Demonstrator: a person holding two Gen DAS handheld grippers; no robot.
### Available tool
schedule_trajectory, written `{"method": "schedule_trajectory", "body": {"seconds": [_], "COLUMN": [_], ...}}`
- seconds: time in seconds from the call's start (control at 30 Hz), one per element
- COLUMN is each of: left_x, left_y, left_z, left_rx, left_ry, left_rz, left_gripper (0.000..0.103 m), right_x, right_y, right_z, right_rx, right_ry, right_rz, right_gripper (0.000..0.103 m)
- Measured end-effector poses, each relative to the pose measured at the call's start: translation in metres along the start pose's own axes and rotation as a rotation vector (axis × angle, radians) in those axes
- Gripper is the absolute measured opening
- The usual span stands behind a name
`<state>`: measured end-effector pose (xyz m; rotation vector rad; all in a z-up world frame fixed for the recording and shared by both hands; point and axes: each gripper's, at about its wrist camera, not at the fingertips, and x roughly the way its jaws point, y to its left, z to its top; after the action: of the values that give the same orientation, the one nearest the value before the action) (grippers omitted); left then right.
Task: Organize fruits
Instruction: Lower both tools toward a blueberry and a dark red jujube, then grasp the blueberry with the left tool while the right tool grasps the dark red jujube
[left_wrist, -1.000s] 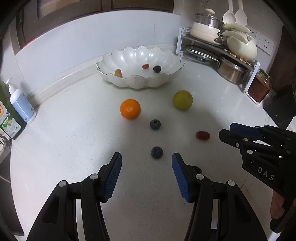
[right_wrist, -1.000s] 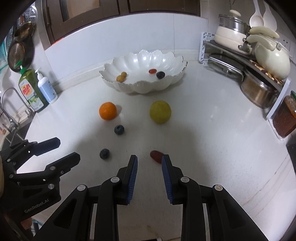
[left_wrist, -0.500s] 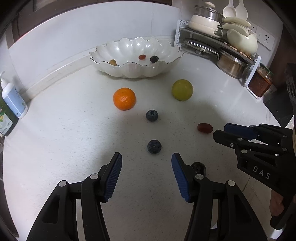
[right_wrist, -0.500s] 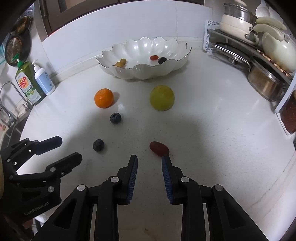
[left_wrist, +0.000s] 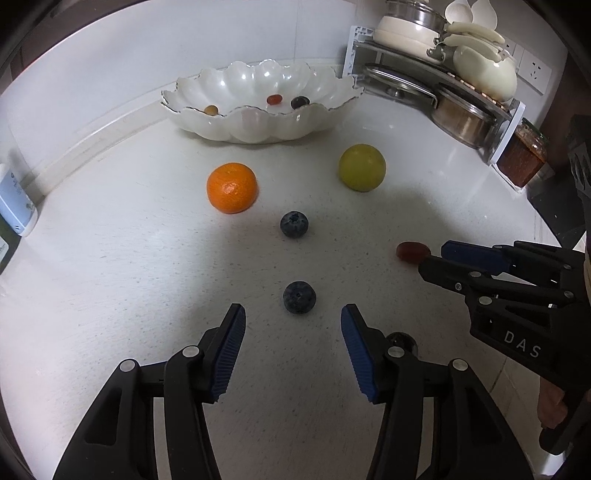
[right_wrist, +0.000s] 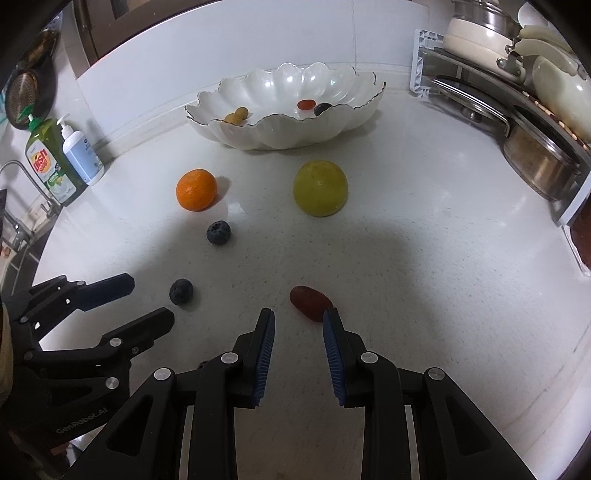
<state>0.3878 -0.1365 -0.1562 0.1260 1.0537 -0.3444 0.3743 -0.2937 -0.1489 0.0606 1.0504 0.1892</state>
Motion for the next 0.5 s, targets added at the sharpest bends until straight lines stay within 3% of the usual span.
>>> {"method": "schedule_trajectory", "body": {"seconds": [0.5], "left_x": [0.017], "left_y": [-0.003], "left_z": [0.006], "left_rx": [-0.007], "left_ry": [0.028], "left_rz": [-0.024], "left_gripper": [0.047], "right_x": [0.014], "right_y": [-0.006], "right_z": [0.007], "right_rx": [-0.004], "right_ry": [0.017], "right_rz": [-0.011], "right_gripper": [0.028]}}
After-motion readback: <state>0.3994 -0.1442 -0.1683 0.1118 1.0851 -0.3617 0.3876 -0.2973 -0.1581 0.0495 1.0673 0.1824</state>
